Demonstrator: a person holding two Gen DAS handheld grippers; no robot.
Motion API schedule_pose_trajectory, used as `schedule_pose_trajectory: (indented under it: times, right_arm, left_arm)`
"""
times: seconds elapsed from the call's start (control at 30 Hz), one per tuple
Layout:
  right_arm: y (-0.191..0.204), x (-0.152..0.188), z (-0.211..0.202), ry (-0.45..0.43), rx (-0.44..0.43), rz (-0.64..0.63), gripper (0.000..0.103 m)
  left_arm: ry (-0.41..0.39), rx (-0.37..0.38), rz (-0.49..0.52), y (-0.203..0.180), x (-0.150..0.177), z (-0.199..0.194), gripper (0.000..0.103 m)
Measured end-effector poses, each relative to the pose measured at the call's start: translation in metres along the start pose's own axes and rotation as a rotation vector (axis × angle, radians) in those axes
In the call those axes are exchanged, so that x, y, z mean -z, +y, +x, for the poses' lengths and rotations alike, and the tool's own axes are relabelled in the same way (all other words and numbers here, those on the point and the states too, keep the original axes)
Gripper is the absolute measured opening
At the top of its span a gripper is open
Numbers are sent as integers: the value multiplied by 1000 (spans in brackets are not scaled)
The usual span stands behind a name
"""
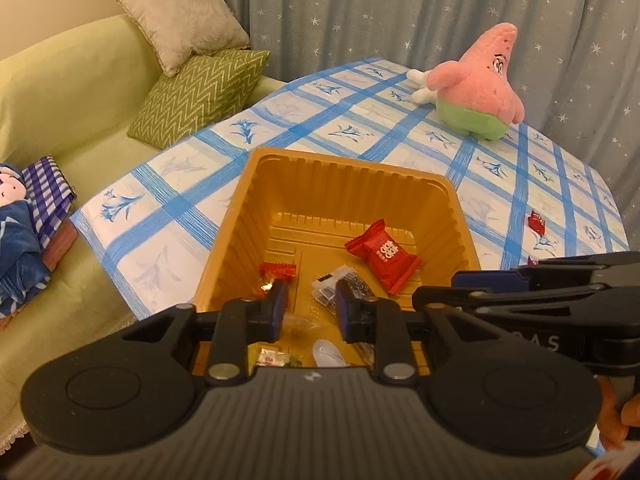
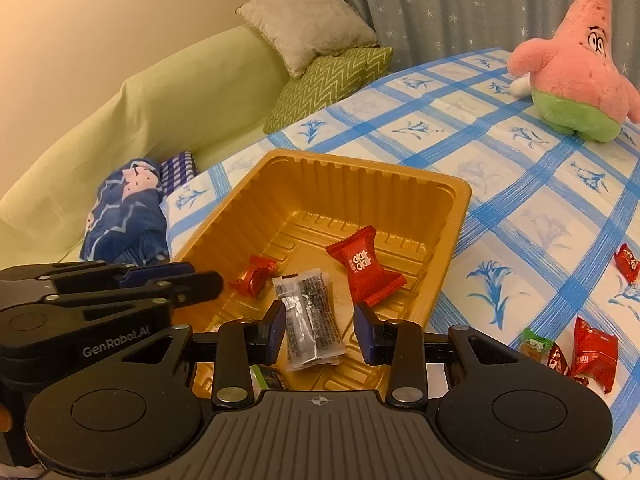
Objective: Organize snacks
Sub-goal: 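Open both grippers to drop the caramel and pouch into the tray, then move both tools back toward the remaining red candies on the cloth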
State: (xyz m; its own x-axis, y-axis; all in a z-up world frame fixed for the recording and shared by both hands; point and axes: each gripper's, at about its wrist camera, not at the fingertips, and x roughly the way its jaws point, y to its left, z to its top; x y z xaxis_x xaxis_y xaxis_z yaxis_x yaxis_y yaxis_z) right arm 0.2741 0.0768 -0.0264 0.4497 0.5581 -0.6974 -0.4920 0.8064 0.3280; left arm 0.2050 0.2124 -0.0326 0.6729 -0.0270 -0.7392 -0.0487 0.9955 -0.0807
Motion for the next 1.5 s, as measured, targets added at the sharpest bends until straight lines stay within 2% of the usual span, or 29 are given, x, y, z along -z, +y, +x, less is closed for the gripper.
schedule_pose_trajectory:
  times: [0.1, 0.23, 0.37, 0.67, 0.73, 0.8, 0.83, 1.07, 1.5]
  right_arm:
    - [0, 1, -5, -3, -12, 4, 38]
    - [2, 4, -11, -1, -27, 5, 38]
    - [3, 9, -17, 2, -43, 7, 38]
    - [5, 25, -39, 3, -60, 18, 40]
    - [4, 29, -45, 2, -62, 20, 42]
    - [4, 34, -51, -1, -60, 21, 51]
    - [3, 36, -54, -6, -60, 22, 53]
    - [-5, 51, -77, -16, -60, 37, 59]
    - [-45, 85, -115, -1, -40, 83, 60]
  left_arm:
    - [9, -6, -4, 0, 5, -4, 31]
    - [28, -4, -17, 2, 13, -13, 32]
    - [31, 1, -30, 3, 19, -26, 38]
    - [41, -4, -50, -2, 31, -51, 38]
    - [42, -6, -50, -4, 34, -56, 38]
    - [45, -7, -52, -8, 37, -61, 38]
    - [46, -6, -53, -10, 39, -63, 38]
    - [54, 1, -43, -29, 53, -77, 38]
    - [86, 35, 1, -89, 73, -85, 38]
